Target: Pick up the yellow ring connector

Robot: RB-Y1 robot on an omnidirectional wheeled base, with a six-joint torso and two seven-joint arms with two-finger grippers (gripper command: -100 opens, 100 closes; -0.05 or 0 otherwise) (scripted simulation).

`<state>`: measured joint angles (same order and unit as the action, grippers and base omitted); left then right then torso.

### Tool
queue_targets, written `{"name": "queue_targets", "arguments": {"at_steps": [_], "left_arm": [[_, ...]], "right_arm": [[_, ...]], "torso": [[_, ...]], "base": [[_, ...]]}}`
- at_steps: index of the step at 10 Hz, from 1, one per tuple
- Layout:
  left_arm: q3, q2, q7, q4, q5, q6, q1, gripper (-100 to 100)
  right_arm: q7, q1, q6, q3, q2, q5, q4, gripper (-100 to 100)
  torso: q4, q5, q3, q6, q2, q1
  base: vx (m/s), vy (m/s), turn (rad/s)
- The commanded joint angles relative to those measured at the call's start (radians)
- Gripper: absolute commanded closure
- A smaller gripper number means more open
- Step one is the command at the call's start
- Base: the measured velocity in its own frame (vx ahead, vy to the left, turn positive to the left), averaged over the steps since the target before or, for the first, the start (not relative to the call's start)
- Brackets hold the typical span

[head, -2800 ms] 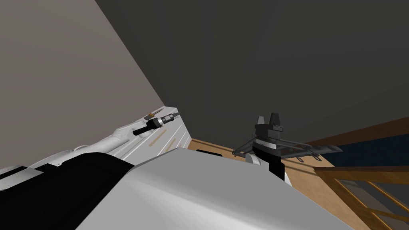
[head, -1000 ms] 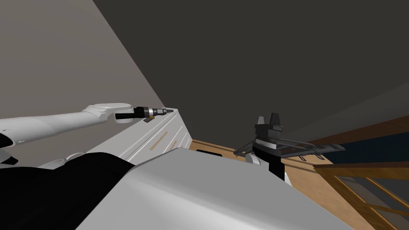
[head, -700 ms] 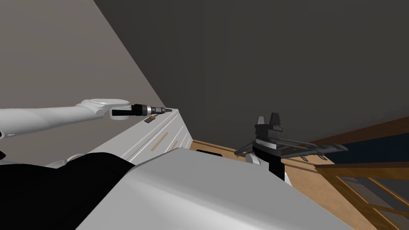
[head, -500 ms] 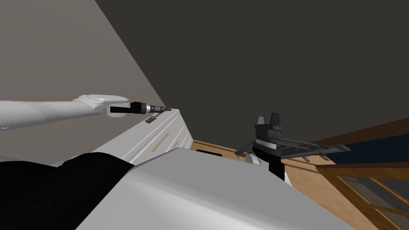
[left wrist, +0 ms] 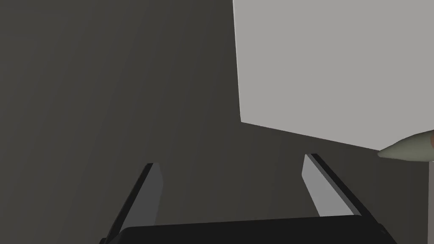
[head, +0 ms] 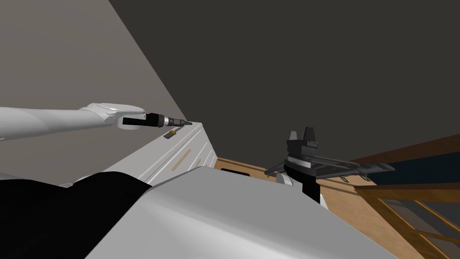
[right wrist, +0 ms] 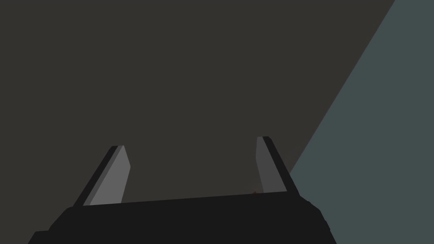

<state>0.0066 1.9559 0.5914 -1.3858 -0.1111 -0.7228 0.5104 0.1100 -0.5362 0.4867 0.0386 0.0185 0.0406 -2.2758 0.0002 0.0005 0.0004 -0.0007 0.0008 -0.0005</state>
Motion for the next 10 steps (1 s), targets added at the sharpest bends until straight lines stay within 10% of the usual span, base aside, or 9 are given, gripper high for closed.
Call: {"name": "queue_targets", "arguments": {"at_steps": [1, 10], "left_arm": [[0.038, -0.005, 0.012, 0.0, -0.008, -0.002, 0.02, -100], [-0.019, 0.238, 0.037, 0.093, 0.005, -0.049, 0.099, -100]], "right_arm": [[0.0, 0.0, 0.0, 0.0, 0.0, 0.0, 0.0, 0], [0.0, 0.0, 0.0, 0.0, 0.0, 0.0, 0.0, 0]], "torso": [[0.0, 0.0, 0.0, 0.0, 0.0, 0.0], [0.0, 0.001, -0.001, 0.0, -0.001, 0.005]], "base": [[0.0, 0.0, 0.0], [0.004, 0.06, 0.004]]}}
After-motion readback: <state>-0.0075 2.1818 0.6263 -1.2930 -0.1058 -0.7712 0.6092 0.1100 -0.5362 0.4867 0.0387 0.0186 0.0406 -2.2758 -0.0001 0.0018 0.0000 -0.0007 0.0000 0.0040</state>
